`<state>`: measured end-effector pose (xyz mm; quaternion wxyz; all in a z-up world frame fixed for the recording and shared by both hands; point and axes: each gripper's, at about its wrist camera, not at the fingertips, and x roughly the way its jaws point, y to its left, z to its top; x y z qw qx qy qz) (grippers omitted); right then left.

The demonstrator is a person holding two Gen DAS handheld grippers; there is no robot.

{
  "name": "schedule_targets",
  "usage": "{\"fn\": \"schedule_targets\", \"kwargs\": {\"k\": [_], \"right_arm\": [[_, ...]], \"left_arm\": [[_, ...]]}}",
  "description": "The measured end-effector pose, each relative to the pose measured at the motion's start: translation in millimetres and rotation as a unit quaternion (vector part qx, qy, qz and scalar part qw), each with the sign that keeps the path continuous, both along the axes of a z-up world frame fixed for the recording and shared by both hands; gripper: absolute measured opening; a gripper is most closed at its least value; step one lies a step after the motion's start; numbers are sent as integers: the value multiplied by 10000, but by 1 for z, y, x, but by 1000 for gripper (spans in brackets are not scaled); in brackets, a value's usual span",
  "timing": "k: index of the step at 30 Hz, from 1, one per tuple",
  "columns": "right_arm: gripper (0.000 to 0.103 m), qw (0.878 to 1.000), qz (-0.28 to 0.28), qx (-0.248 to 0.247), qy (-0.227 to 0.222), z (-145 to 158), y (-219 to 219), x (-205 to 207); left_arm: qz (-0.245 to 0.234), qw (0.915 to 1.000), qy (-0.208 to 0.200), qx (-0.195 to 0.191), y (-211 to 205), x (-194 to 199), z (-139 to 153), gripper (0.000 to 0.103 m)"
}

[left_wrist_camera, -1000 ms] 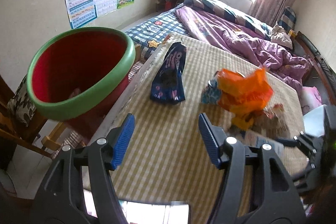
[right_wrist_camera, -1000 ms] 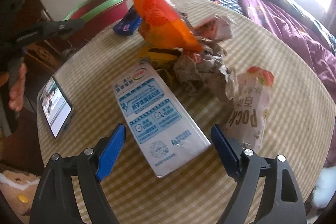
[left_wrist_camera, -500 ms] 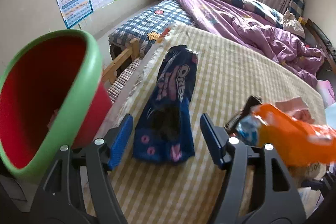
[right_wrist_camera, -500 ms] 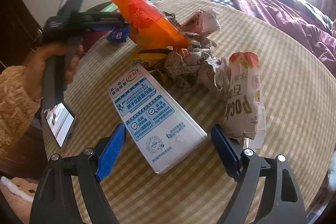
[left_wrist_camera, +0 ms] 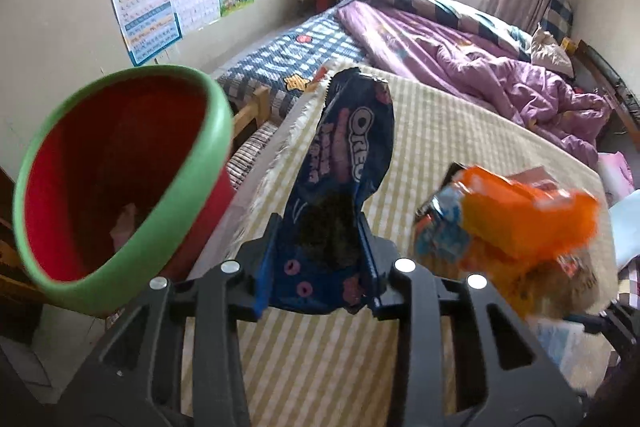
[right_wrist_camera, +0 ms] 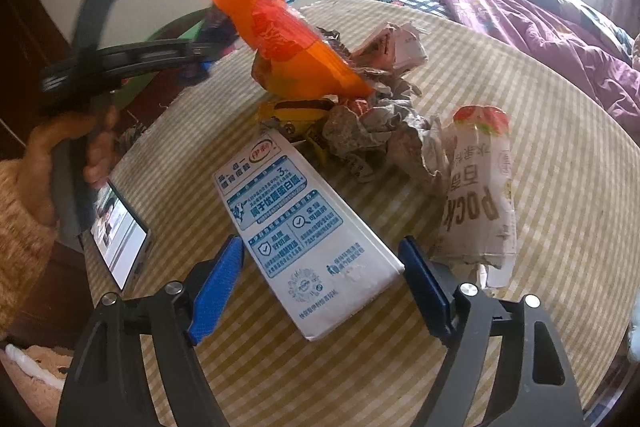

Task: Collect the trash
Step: 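Lower the left gripper onto the blue Oreo wrapper and grasp it, then grasp the white milk carton with the right gripper while the left gripper lifts the Oreo wrapper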

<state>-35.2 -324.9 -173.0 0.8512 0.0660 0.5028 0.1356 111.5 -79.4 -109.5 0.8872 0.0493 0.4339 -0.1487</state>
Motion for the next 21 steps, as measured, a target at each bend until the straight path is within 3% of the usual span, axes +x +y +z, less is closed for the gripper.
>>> {"fn": "schedule_targets", "kwargs": {"k": [6,13,15,21], "right_arm": [[69,9999,56,-100,64,0,12,-10],[72,9992,140,-359,132,-10,25,-11],[64,9991,63,-393,118,-11,28,-13],[60,9992,23,-385,-129,2,34,-23]], "left_arm": [[109,9994,-58,-314,21,-33,21,35],[257,9981,-273,-493,38,-58,39,35],[328,9976,-317,-528,43,-61,43,35],[672,9952,-447,-559,72,-68,52,35]]}}
